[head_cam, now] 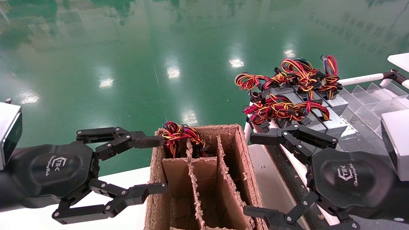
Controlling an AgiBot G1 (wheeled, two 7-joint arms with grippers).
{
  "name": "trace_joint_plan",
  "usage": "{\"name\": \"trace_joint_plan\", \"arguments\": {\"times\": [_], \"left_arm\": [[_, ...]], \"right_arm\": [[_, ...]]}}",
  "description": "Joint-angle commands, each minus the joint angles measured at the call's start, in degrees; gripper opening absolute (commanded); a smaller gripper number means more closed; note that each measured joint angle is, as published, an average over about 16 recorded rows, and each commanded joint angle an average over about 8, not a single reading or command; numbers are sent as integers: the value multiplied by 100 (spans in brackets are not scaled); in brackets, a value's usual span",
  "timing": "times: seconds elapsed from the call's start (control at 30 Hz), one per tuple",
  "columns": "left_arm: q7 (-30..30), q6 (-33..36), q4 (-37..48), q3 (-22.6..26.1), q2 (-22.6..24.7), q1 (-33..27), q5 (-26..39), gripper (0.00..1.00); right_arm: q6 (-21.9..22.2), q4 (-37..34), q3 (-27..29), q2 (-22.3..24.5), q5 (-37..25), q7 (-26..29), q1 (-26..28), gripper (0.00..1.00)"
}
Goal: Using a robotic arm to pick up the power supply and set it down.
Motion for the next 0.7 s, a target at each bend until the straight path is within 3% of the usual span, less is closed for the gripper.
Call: {"name": "trace_joint_plan", "arguments": {"times": [0.03, 0.7], "left_arm": [[0, 0, 0, 0, 0, 0, 0, 0], [0, 0, 0, 0, 0, 0, 0, 0]], "right_arm": [[0, 0, 0, 0, 0, 0, 0, 100], [0, 0, 0, 0, 0, 0, 0, 100]]}}
